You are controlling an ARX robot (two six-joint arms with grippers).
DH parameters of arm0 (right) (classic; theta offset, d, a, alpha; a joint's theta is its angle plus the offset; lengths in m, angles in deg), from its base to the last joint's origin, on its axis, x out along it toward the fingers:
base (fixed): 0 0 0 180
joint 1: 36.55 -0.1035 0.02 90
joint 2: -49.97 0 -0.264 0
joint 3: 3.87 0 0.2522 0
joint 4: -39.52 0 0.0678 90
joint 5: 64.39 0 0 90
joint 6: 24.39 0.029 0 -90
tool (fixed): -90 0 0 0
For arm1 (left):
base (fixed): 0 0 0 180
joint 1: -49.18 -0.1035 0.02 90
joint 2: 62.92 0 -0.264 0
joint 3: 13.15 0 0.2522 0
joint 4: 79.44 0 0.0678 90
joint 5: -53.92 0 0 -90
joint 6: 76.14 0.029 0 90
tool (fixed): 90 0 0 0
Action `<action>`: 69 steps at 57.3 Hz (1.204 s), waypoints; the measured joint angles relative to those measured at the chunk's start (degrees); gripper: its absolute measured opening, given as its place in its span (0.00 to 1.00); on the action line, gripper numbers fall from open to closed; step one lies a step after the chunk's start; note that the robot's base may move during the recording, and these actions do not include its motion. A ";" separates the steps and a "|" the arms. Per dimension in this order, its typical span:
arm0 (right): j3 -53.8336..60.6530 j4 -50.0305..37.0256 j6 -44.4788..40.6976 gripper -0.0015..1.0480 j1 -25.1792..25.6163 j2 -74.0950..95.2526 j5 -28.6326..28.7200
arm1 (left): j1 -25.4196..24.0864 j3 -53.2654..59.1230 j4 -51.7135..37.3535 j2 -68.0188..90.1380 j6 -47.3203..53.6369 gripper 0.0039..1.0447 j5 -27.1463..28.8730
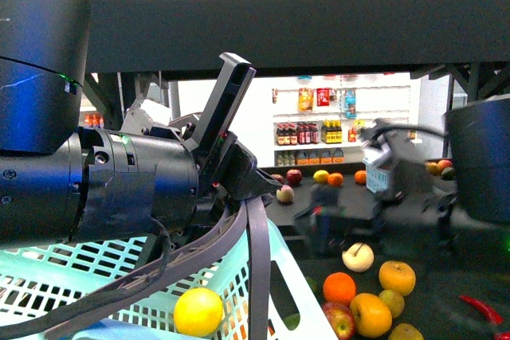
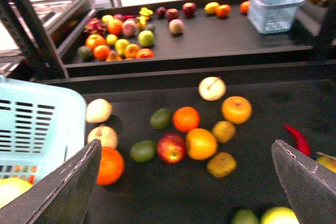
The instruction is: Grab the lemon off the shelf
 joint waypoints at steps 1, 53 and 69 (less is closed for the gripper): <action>0.76 0.24 -0.15 0.93 0.11 -0.98 -0.48 | 0.00 0.00 0.00 0.00 -0.04 0.10 -0.07; 35.71 33.40 -5.51 0.36 3.93 -75.25 2.75 | 0.02 0.00 0.00 0.02 0.11 0.10 0.00; 37.24 33.03 -5.33 0.03 3.98 -76.72 2.75 | 0.02 0.00 0.00 0.02 0.02 0.10 -0.02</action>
